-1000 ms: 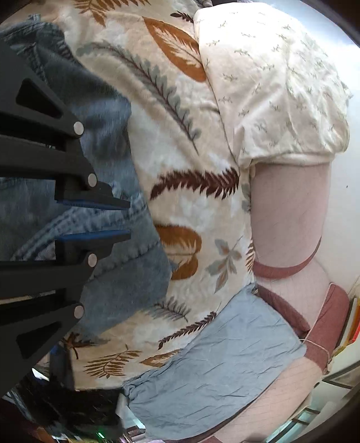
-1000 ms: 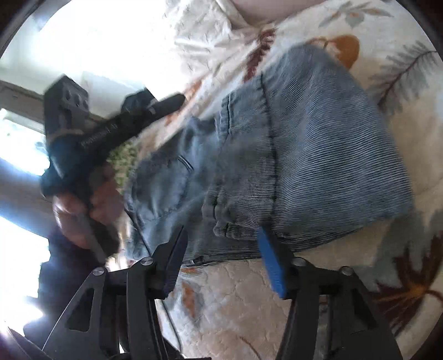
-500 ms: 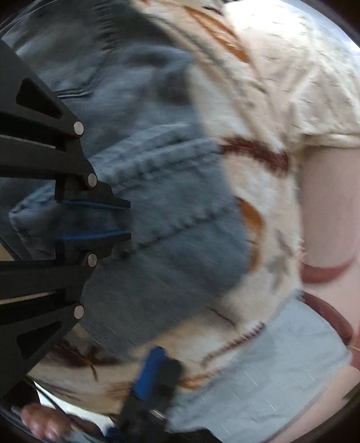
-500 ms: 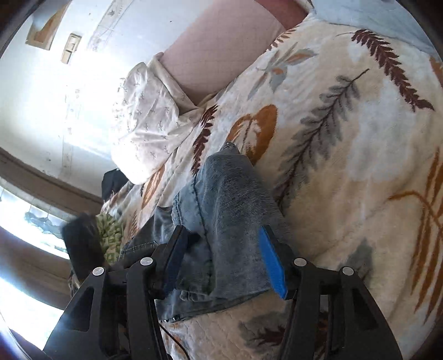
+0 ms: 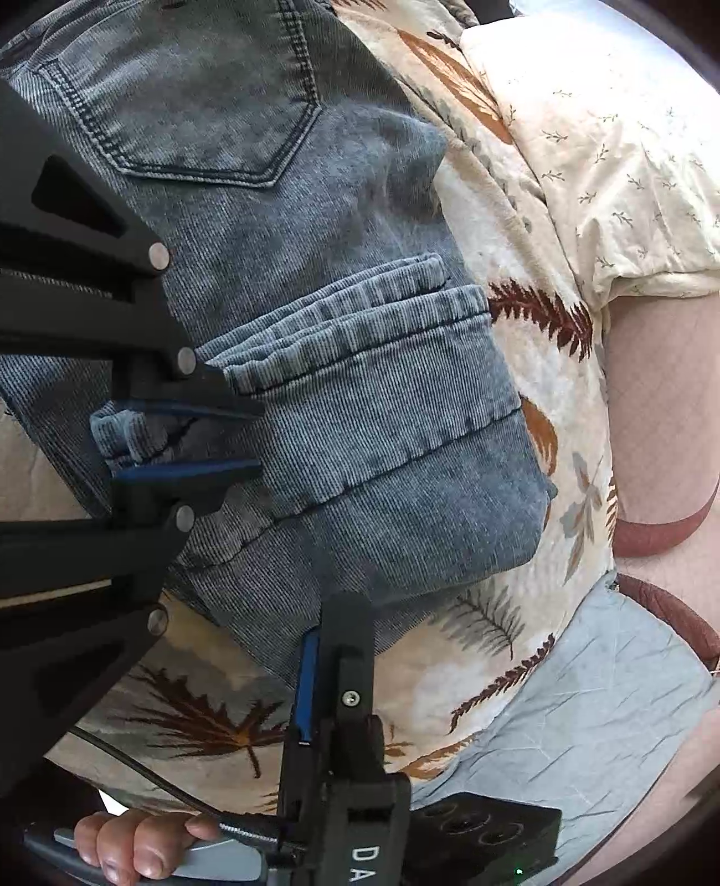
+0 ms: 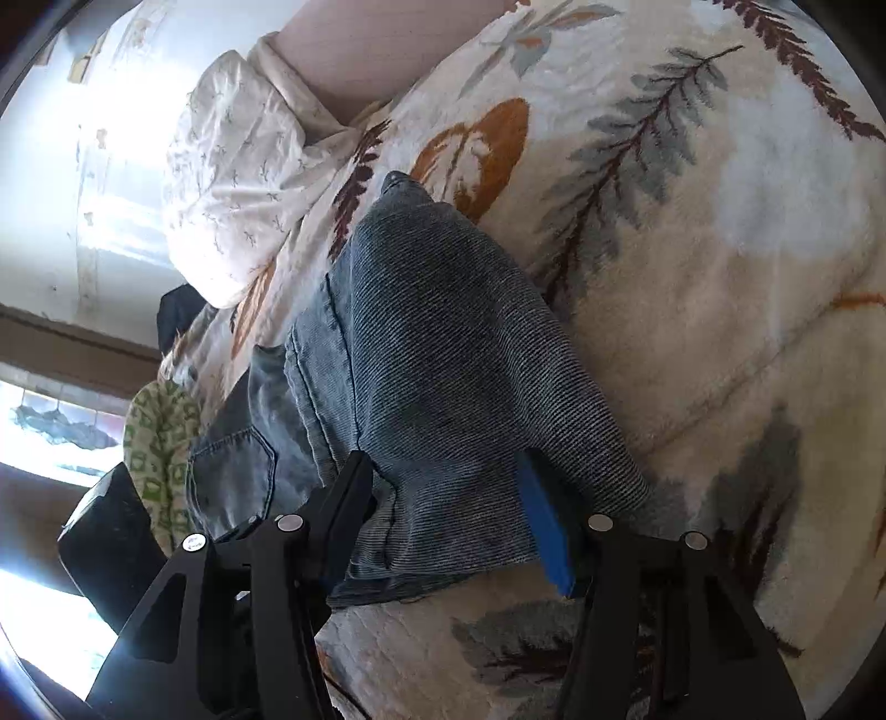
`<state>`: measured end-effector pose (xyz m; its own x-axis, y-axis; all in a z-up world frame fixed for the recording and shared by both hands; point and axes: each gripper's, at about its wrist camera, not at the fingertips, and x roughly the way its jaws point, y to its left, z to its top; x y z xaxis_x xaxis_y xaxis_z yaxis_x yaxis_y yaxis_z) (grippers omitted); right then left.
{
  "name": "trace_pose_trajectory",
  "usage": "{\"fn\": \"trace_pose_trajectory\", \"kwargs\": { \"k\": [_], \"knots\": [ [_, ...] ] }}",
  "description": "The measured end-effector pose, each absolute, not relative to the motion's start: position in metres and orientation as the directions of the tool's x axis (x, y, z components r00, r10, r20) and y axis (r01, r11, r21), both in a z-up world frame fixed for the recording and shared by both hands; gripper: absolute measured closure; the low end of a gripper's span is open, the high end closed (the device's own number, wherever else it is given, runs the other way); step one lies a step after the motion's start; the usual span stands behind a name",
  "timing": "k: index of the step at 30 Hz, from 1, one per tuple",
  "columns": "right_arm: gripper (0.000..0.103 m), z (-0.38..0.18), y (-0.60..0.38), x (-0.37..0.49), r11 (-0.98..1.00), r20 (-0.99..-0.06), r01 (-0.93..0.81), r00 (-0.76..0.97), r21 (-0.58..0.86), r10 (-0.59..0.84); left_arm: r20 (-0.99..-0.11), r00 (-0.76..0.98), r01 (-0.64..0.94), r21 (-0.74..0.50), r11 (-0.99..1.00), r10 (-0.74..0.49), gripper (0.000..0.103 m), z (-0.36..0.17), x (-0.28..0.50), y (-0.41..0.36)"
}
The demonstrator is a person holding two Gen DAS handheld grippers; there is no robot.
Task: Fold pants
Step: 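Lift the leg hems with both grippers and fold them over toward the waistband, then release the folded hems with both grippers and lift away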
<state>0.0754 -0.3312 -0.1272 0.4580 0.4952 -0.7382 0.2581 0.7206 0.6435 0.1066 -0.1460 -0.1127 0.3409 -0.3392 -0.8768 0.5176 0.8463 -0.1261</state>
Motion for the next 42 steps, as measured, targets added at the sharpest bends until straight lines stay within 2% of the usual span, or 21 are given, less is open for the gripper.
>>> {"fn": "trace_pose_trajectory", "kwargs": {
  "k": [4,7,10,14,17,21,23,27,29,34,36,37,39,42],
  "knots": [
    [0.049,-0.121,-0.329,0.079,0.733,-0.743,0.246,0.457,0.634,0.489,-0.858,0.353,0.485,-0.173,0.857,-0.373,0.088,-0.111,0.107,-0.140],
    [0.048,-0.098,-0.325,0.080,0.772,-0.722,0.170,0.519,0.612,0.458,-0.833,0.368,0.463,-0.220,0.859,-0.412,0.088,-0.108,0.105,-0.130],
    [0.048,-0.080,-0.326,0.086,0.777,-0.675,0.114,0.583,0.619,0.452,-0.819,0.396,0.438,-0.230,0.869,-0.416,0.087,-0.104,0.102,-0.122],
    [0.048,-0.072,-0.321,0.102,0.812,-0.677,0.110,0.622,0.573,0.393,-0.787,0.464,0.407,-0.219,0.887,-0.407,0.087,-0.087,0.089,-0.093],
    [0.048,-0.071,-0.309,0.113,0.833,-0.680,0.096,0.632,0.544,0.372,-0.767,0.522,0.357,-0.202,0.912,-0.374,0.087,-0.074,0.080,-0.053],
    [0.048,-0.069,-0.292,0.132,0.904,-0.683,0.056,0.675,0.425,0.279,-0.741,0.615,0.241,-0.147,0.959,-0.268,0.087,-0.060,0.066,0.015],
    [0.048,-0.078,-0.294,0.146,0.892,-0.693,0.077,0.661,0.446,0.289,-0.734,0.648,0.194,-0.100,0.976,-0.204,0.082,-0.058,0.060,0.040],
    [0.046,-0.099,-0.290,0.173,0.901,-0.737,0.107,0.619,0.420,0.270,-0.723,0.683,0.098,-0.053,0.994,-0.106,0.082,-0.060,0.055,0.083],
    [0.040,-0.109,-0.280,0.185,0.916,-0.766,0.093,0.584,0.389,0.266,-0.730,0.679,0.058,-0.054,0.997,-0.079,0.082,-0.068,0.057,0.095],
    [0.027,-0.113,-0.244,0.176,0.964,-0.790,0.038,0.582,0.264,0.193,-0.754,0.649,0.026,-0.114,0.993,-0.104,0.082,-0.086,0.063,0.104],
    [0.024,-0.117,-0.226,0.169,0.984,-0.804,0.003,0.577,0.179,0.145,-0.758,0.644,0.021,-0.119,0.993,-0.105,0.074,-0.086,0.063,0.100],
    [0.024,-0.121,-0.214,0.163,0.993,-0.816,-0.018,0.568,0.116,0.106,-0.761,0.639,0.023,-0.131,0.991,-0.116,0.067,-0.085,0.063,0.098],
    [0.024,-0.125,-0.205,0.153,0.998,-0.812,-0.016,0.580,0.068,0.065,-0.765,0.628,0.017,-0.171,0.985,-0.144,0.064,-0.083,0.064,0.098],
    [0.024,-0.122,-0.211,0.142,0.994,-0.810,0.004,0.580,0.111,0.088,-0.758,0.631,0.015,-0.201,0.979,-0.165,0.064,-0.078,0.059,0.104]
  ]
}}
